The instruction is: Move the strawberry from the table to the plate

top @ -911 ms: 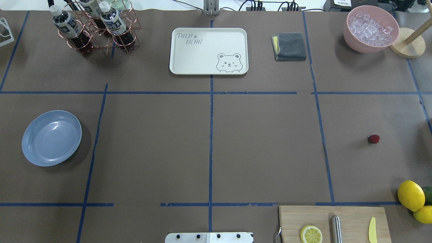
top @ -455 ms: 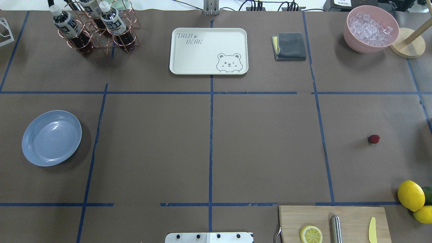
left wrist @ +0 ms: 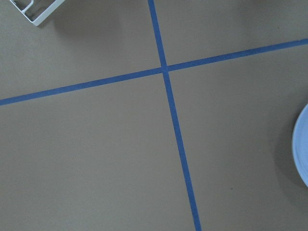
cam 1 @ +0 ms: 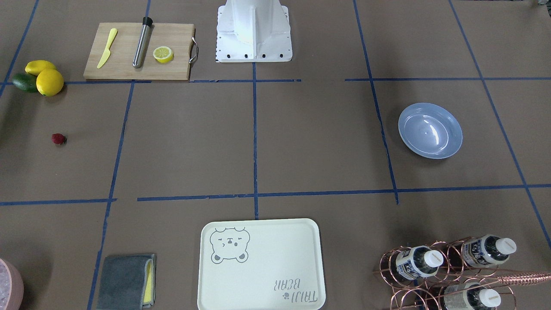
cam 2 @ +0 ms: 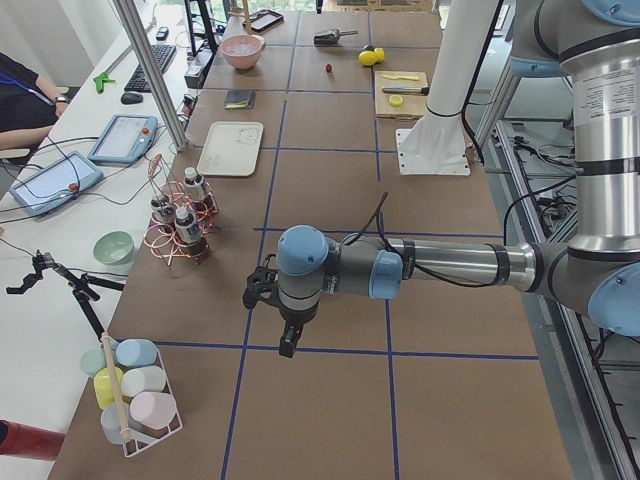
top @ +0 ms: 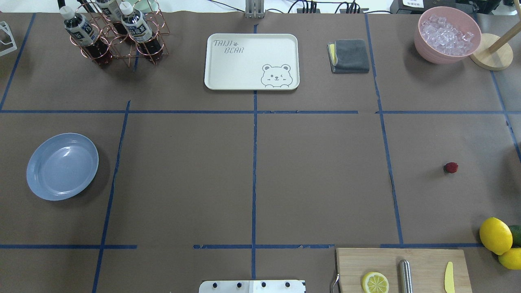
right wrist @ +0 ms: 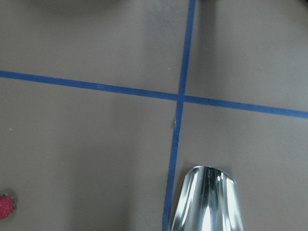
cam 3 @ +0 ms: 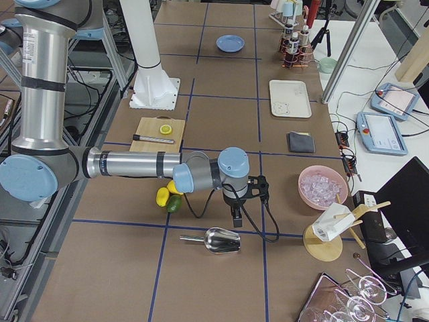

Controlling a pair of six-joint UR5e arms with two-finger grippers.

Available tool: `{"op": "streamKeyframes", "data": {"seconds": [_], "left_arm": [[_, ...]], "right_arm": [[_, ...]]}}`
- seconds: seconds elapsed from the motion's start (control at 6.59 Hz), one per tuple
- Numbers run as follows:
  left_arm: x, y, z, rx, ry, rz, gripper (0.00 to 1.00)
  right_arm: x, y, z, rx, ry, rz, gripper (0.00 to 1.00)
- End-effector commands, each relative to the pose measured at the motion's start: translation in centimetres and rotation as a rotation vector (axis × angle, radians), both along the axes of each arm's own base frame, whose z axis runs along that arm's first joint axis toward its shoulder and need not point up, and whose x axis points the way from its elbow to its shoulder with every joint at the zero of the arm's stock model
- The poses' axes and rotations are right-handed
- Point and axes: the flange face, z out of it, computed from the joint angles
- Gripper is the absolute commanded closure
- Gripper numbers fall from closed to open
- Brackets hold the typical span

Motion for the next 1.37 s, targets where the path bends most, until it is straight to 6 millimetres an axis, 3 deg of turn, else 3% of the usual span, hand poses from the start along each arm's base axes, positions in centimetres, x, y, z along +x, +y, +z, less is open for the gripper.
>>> {"op": "streamKeyframes", "data": {"seconds": [0.0,0.15,0.46,0.76,0.91,1.06,1.21], "left_arm": [[0.2,-1.0,-1.5,0.140,-0.009,0.007,0.00],[0.3,-2.6,-3.3,0.298,-0.013,-0.002,0.00],[0.6,-3.5,-6.2,0.499,0.003,-0.014,0.00],[3.8,-3.0,-4.8,0.520,0.095,0.058,0.00],[7.5,-1.8,-3.3,0.493,0.167,0.127,0.00],[11.1,-1.8,-1.2,0.368,0.174,0.086,0.00],[13.3,-1.6,-0.2,0.305,0.187,0.017,0.00]], "right_arm": [[-4.2,-0.8,-2.2,0.119,-0.037,-0.028,0.00],[-5.4,-0.9,-3.1,0.195,-0.059,-0.051,0.00],[-5.7,-0.7,-3.8,0.175,-0.111,-0.012,0.00],[-5.5,0.1,-1.8,0.169,-0.108,-0.019,0.00],[-5.5,0.2,-1.8,0.169,-0.110,-0.019,0.00],[-5.5,0.2,-1.7,0.167,-0.108,-0.019,0.00],[-5.5,0.2,-1.7,0.165,-0.108,-0.017,0.00]]}}
